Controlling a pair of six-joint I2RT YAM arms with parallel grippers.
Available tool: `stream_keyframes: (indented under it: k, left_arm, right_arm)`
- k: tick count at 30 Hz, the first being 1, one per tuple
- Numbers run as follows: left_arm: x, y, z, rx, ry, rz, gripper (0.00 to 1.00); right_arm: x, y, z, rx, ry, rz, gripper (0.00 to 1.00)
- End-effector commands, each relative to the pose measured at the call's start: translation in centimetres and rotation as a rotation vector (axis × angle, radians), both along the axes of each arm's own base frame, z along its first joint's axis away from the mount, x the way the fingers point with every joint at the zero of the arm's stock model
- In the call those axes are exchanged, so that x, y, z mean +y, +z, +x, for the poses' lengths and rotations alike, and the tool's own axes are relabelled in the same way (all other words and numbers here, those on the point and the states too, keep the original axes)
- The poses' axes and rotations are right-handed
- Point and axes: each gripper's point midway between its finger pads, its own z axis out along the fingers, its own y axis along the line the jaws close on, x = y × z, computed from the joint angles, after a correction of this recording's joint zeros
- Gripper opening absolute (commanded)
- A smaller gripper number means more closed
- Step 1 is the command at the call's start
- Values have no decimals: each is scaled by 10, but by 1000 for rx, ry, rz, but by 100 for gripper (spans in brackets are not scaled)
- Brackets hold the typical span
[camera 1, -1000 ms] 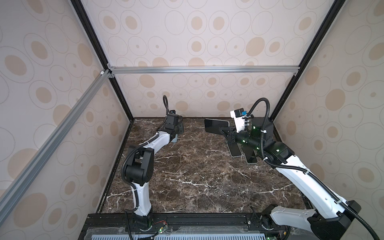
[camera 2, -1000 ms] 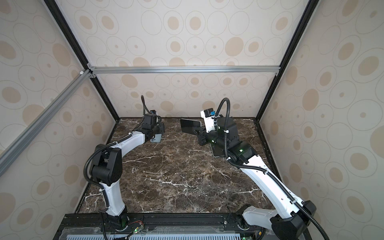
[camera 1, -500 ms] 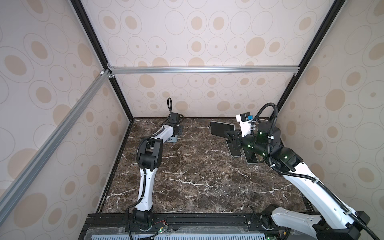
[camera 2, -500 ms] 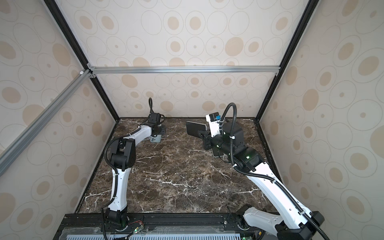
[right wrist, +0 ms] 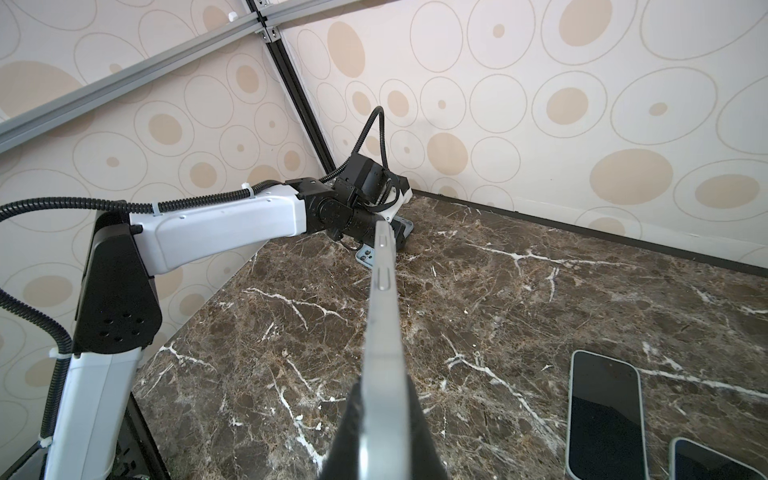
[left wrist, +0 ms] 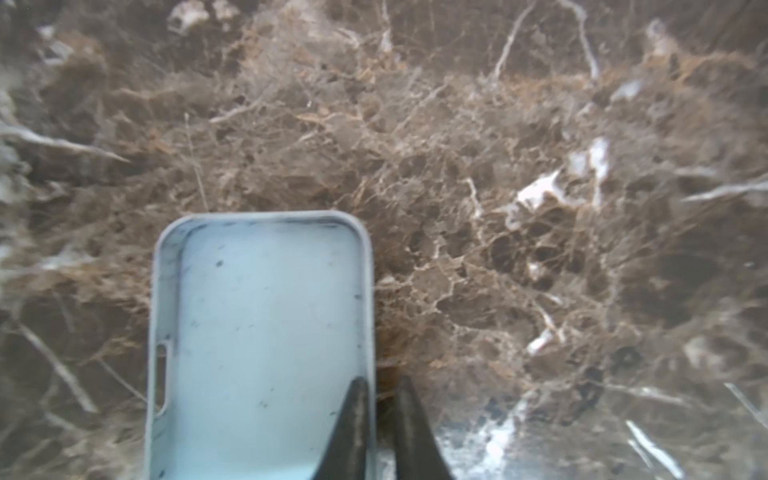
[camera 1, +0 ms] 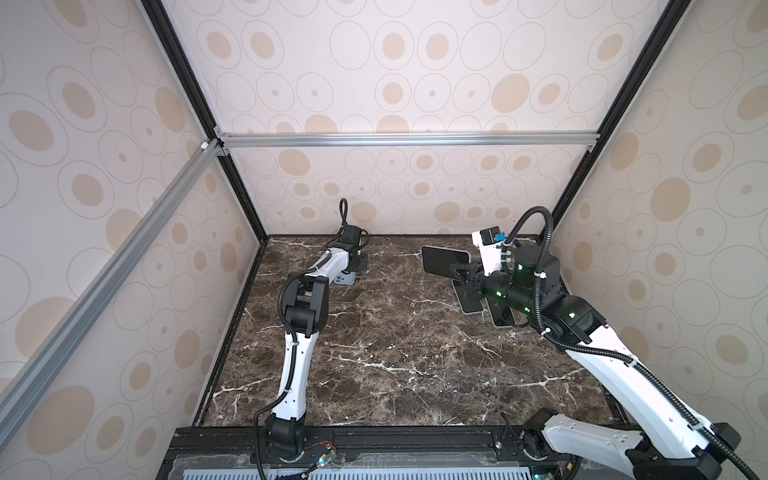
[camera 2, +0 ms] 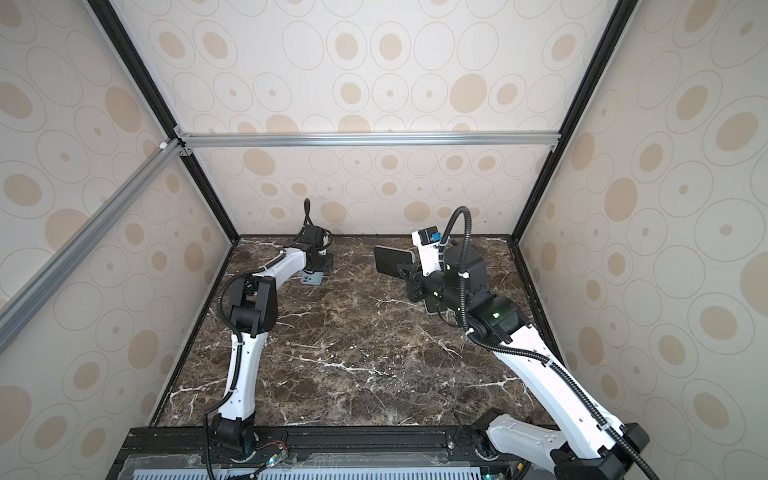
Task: Put the phone into the phone case
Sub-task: 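Lower the left gripper onto the light blue case and pinch its rim, then lift the case with the left gripper toward the phone while right gripper lowers the phone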
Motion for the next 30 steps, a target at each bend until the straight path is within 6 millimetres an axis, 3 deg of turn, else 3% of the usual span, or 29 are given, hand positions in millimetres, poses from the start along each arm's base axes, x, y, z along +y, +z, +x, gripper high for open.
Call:
stream_keyframes:
  k: [1,6,12,19,25,30]
  left_arm:
    - [-7,-10,-26,78,-81,-1,3]
    - [-25,-8,-57,69,-177,-12,0]
    - [-61,-7,-115,109,-338,-42,0]
    - [-120,0,-218,113,-686,-67,0]
    - [-140,0,-299,69,-1044,-16,0]
    - [-138,12,-312,-22,-1132,17,0]
  right_arm:
    - [-3,21,-2,-66,-5,34,0]
    - [-1,19,2,-59,-10,51,0]
    - [9,12,9,-25,6,79,0]
    - [10,7,11,-13,1,83,0]
    - [7,0,8,11,-10,76,0]
    - [5,-3,6,38,-20,89,0]
